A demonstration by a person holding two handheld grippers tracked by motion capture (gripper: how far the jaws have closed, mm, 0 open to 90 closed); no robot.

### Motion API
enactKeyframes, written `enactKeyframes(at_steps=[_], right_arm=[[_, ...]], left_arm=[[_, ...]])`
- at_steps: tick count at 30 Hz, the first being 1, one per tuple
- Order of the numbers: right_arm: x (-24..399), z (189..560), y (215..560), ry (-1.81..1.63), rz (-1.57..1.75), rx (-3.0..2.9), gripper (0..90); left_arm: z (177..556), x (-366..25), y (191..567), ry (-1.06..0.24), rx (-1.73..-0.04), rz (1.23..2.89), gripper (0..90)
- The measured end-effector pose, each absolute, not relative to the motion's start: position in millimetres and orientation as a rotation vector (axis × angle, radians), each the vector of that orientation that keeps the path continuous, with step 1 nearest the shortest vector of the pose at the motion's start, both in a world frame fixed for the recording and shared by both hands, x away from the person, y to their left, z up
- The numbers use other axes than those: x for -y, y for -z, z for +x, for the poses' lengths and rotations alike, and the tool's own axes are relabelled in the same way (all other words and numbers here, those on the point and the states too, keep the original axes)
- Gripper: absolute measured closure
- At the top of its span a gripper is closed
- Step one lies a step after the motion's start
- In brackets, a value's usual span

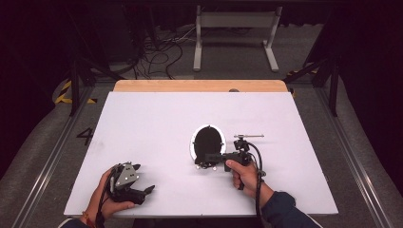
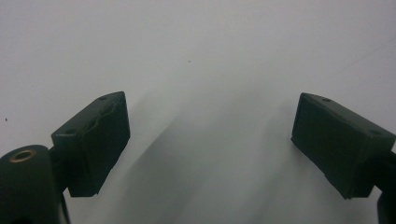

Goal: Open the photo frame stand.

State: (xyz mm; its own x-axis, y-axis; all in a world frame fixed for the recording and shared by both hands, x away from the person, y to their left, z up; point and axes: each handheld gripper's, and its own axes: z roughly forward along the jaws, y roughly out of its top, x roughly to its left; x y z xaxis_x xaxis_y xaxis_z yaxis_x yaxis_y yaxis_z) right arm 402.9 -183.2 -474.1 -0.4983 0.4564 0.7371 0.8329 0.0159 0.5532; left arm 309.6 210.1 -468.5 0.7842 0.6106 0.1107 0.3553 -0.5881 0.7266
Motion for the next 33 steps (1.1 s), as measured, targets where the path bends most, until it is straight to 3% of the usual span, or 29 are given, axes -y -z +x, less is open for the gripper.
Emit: enactKeyframes(at_steps=[13,33], right_arm=[[182.9,404.3,472.6,1.474,-1.317,1.989,57.6],[181.5,395.5,461.8,1.521,-1.165,2.202,64.4]], left_arm=[[326.1,-202.8,462.1,-0.415,-0.749,2.186,13.7],[413.4,-139.5,449.4,-0.275,-0.718,2.108,12.8]])
